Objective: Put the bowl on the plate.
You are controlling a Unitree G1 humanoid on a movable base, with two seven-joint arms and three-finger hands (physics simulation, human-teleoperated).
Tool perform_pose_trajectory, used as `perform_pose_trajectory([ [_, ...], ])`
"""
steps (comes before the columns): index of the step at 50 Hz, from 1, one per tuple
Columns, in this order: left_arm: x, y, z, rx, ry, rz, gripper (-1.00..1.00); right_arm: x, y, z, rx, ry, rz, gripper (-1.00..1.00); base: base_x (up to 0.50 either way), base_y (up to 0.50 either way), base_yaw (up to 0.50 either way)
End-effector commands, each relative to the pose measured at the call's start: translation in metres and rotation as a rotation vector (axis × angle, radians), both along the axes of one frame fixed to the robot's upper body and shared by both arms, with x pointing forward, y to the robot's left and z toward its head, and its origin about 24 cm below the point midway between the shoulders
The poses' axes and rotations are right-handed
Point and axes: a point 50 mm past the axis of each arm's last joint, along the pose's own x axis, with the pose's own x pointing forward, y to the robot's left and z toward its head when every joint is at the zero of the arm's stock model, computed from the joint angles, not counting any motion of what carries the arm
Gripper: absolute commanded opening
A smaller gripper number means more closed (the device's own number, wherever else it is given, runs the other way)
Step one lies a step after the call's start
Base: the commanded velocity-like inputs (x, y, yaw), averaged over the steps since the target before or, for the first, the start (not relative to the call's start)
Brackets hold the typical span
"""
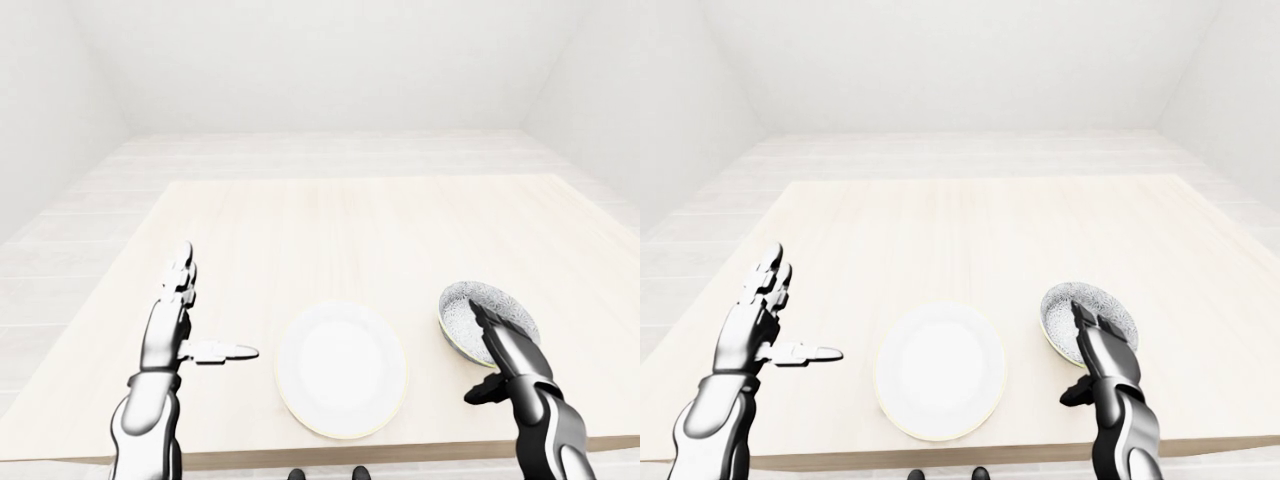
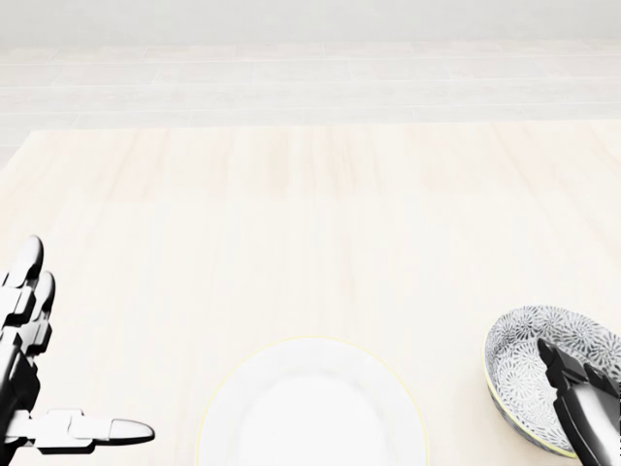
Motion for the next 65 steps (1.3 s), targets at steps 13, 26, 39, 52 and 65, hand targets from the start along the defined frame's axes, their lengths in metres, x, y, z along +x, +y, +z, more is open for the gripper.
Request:
perform_pose_trajectory([
  [13, 0.004, -0.002, 0.004, 0.003, -0.020, -0.010, 1.00, 0.003, -0.002, 0.000, -0.004, 0.001, 0.008, 0.41, 0.00, 0.00, 0.00],
  [26, 0.001, 0.001, 0.002, 0.014, -0.007, 0.008, 1.00, 0.001, -0.003, -0.001, -0.008, -0.004, -0.002, 0.07, 0.00, 0.00, 0.00],
  [39, 0.000, 0.001, 0.002, 0.013, -0.006, 0.011, 1.00, -0.002, -0.005, 0.000, -0.006, -0.003, -0.011, -0.49, 0.00, 0.00, 0.00],
  [52, -0.001, 0.003, 0.000, 0.011, 0.001, 0.013, 1.00, -0.001, -0.004, 0.002, -0.010, -0.014, -0.010, -0.93, 0.00, 0.00, 0.00],
  [65, 0.000, 0.001, 0.001, 0.010, -0.002, 0.014, 1.00, 0.004, 0.002, 0.016, -0.053, -0.021, 0.033, -0.96, 0.00, 0.00, 0.00],
])
